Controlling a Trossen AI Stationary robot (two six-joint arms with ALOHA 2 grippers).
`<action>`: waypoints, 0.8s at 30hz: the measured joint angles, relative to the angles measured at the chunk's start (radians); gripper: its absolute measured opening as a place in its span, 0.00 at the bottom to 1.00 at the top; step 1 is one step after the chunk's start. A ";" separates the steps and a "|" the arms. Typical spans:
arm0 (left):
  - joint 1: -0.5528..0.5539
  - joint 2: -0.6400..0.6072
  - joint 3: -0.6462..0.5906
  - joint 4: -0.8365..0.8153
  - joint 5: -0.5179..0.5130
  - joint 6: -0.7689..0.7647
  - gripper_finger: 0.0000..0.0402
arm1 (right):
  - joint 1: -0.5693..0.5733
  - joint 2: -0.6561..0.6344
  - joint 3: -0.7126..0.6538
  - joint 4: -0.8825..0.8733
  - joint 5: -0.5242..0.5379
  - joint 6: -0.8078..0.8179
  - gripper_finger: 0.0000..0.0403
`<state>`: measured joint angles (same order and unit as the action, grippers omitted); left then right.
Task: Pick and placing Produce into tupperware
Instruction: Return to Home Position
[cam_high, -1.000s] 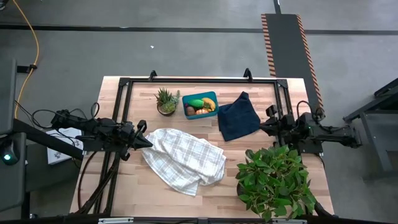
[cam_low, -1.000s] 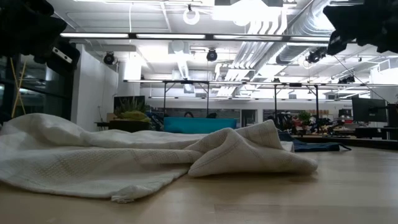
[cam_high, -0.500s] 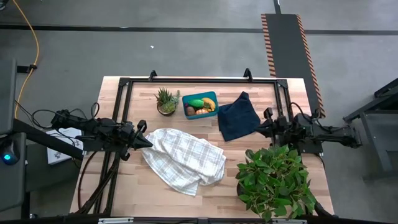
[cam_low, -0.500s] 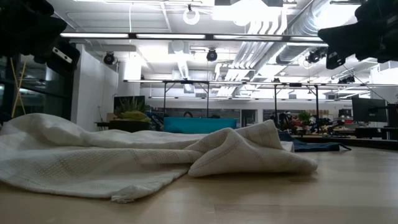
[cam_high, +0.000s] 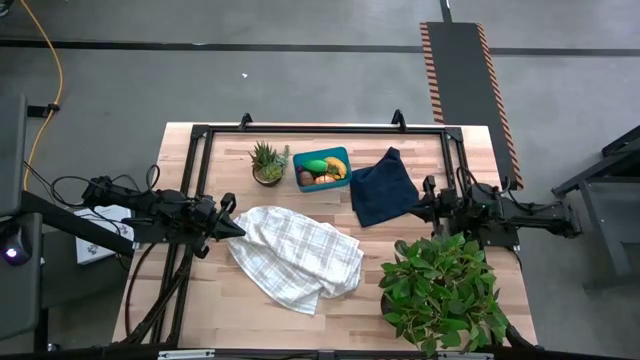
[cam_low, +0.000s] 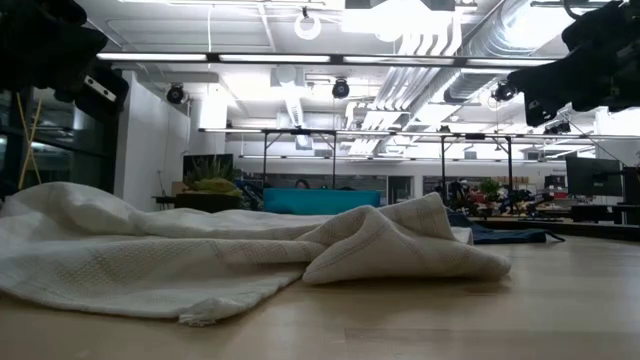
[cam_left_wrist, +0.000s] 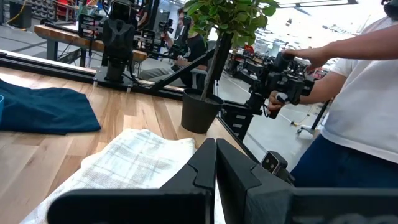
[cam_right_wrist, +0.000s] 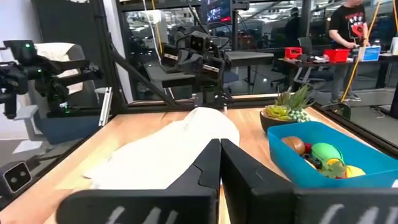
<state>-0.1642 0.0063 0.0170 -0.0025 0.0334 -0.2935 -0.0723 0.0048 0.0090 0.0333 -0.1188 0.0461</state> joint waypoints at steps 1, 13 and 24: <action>0.000 0.000 0.000 0.000 0.000 0.000 0.00 | 0.000 0.000 0.000 0.000 0.004 0.003 0.00; 0.000 0.000 0.000 0.000 0.000 0.000 0.00 | 0.000 0.000 0.000 -0.001 0.005 0.067 0.00; 0.000 0.000 0.000 0.000 0.000 0.000 0.00 | 0.000 0.000 0.000 -0.001 0.005 0.089 0.00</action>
<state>-0.1642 0.0063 0.0170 -0.0022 0.0330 -0.2936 -0.0721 0.0051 0.0086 0.0326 -0.1143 0.1353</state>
